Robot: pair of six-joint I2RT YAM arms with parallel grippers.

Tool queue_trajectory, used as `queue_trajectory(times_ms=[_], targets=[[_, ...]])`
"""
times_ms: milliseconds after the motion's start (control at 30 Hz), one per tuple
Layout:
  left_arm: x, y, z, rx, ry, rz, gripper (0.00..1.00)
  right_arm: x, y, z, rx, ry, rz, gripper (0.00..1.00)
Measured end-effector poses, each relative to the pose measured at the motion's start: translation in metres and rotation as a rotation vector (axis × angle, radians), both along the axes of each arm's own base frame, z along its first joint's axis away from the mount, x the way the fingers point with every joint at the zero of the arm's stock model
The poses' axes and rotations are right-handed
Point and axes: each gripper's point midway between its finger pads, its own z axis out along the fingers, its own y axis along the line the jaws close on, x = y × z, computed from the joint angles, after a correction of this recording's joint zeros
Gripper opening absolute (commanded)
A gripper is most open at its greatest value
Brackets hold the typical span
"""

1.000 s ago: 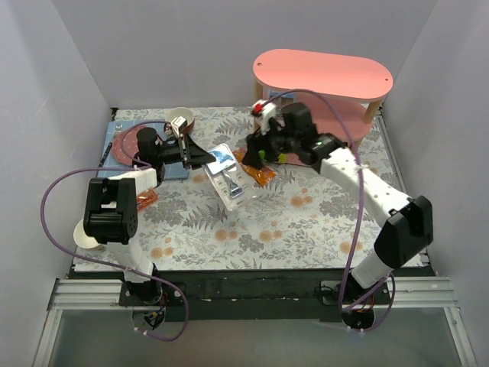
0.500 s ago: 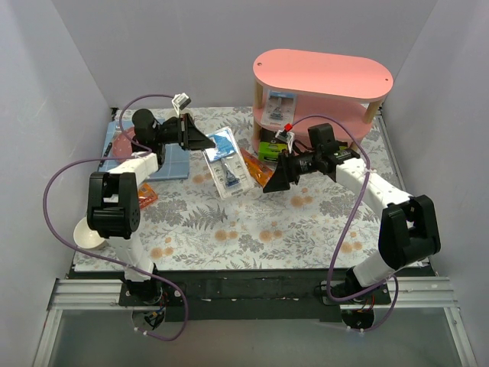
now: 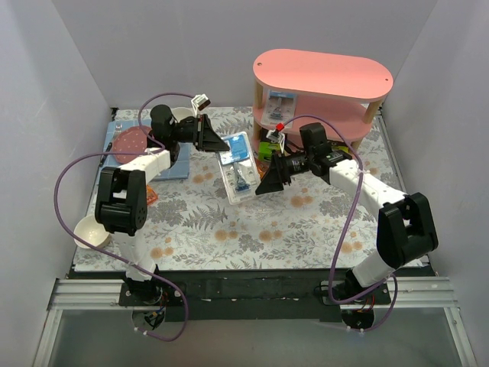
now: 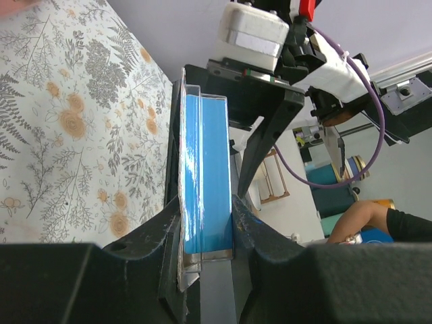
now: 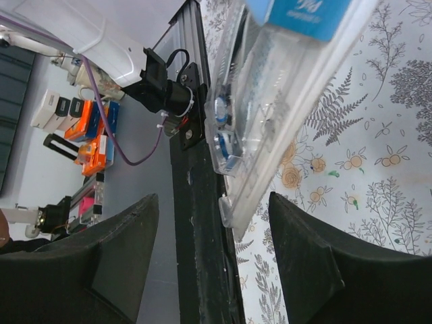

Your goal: Place and organize the shaving razors onto the shelf

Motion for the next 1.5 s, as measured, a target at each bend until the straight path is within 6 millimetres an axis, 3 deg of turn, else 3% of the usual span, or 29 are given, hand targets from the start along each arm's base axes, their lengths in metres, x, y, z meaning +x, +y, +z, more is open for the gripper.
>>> queue_trajectory(times_ms=[100,333,500,600,633,700,767,833,1000,1100,1200,1367,1500], targets=[[0.003,0.000,0.001,0.001,0.006,0.003,0.01,-0.004,0.004,-0.001,-0.004,-0.002,0.011,0.66],[0.004,-0.001,0.003,0.000,0.005,0.003,0.06,-0.013,0.004,-0.017,-0.032,0.028,0.014,0.38],[0.002,-0.004,0.003,0.002,0.014,-0.005,0.09,-0.010,0.007,-0.016,-0.030,-0.001,0.003,0.29],[0.002,-0.006,0.002,0.003,0.016,-0.005,0.11,-0.009,0.008,-0.016,-0.032,-0.002,-0.003,0.19],[0.002,-0.006,0.001,0.003,0.014,-0.003,0.12,-0.008,0.007,-0.016,-0.033,0.002,-0.006,0.10],[0.002,-0.006,0.001,0.003,0.004,-0.003,0.29,-0.009,0.007,-0.016,-0.038,0.018,-0.012,0.01],[0.003,-0.007,0.002,0.001,-0.018,-0.006,0.43,-0.008,0.006,-0.019,-0.048,0.038,-0.025,0.01],[0.006,-0.009,0.002,0.004,-0.024,0.005,0.48,-0.008,0.002,-0.019,-0.045,0.027,-0.032,0.01],[0.044,-0.007,-0.002,0.043,-0.048,0.138,0.52,-0.001,-0.029,-0.004,-0.028,-0.016,-0.111,0.01],[0.075,0.014,-0.006,0.095,-0.071,0.273,0.52,0.015,-0.067,0.011,0.000,-0.069,-0.212,0.01],[0.091,0.036,-0.016,0.142,-0.069,0.361,0.52,0.025,-0.102,0.019,0.021,-0.100,-0.312,0.01],[0.099,0.045,-0.040,0.192,-0.024,0.397,0.52,0.024,-0.145,0.009,0.030,-0.040,-0.440,0.01],[0.099,0.039,-0.057,0.211,0.014,0.385,0.52,0.022,-0.153,0.006,0.037,0.002,-0.461,0.01]])
